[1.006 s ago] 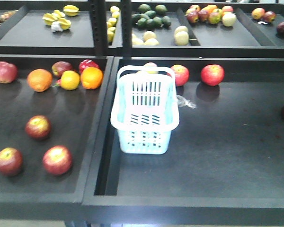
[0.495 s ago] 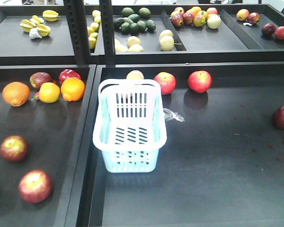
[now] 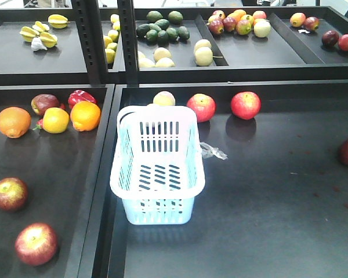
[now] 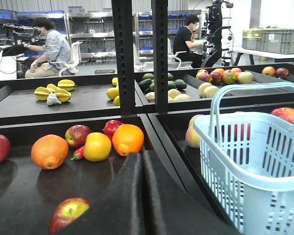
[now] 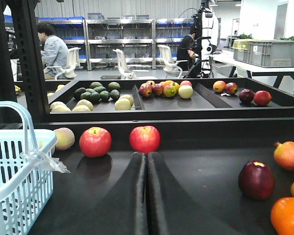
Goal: Pick three apples into basket with both arms
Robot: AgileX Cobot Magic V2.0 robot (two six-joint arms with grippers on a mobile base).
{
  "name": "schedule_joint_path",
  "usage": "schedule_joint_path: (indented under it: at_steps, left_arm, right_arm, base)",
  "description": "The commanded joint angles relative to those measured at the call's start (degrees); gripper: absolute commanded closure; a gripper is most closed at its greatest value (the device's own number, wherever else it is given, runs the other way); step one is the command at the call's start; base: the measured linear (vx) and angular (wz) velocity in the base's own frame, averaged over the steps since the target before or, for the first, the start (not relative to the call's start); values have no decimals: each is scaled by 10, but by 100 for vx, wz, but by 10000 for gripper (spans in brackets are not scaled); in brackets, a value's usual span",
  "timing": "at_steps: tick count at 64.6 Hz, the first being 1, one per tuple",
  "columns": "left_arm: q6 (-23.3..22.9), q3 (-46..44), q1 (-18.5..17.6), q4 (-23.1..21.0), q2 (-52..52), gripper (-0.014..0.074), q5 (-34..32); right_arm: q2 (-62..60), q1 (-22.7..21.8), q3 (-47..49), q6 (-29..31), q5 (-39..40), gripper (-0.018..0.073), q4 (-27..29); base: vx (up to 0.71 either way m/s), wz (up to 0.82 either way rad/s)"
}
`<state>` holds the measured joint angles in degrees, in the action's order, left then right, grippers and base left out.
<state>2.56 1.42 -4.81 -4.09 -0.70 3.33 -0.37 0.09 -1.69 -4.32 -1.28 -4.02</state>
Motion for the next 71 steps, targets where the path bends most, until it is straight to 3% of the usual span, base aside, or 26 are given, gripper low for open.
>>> schedule_joint_path:
  at_steps: [1, 71]
  left_arm:
    - [-1, 13, 0, -4, -9, 603, -38]
    - [-1, 13, 0, -4, -9, 603, -38]
  right_arm:
    - [10, 0, -2, 5, 41, 568, -2]
    - [10, 0, -2, 5, 40, 568, -2]
  base:
    - [7, 4]
    - [3, 2]
